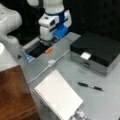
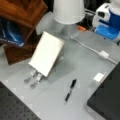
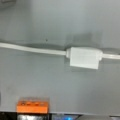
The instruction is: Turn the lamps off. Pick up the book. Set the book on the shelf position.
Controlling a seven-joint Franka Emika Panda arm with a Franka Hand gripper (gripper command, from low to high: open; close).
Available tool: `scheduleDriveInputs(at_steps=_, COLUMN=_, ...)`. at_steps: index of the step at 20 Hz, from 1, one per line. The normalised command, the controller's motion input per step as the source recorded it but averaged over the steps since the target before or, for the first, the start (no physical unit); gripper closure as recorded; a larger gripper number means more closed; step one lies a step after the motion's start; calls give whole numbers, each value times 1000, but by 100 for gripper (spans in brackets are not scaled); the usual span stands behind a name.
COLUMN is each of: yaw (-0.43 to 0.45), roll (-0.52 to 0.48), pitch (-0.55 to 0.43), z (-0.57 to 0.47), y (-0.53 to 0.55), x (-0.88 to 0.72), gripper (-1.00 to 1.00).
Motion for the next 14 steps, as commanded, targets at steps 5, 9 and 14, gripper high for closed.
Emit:
scheduleDriveInputs(at_steps=5, yaw=94, roll=-49, pitch=200, z=293, y=-97, x=390, gripper=-100)
scheduleDriveInputs(at_steps=9, yaw=139, roll=-109, pitch=259, z=332, y=-156, x=484, gripper=-100)
scheduleDriveInputs(at_steps=14, yaw=174, roll=-124, pitch=295, z=351, y=-167, x=520, gripper=-100)
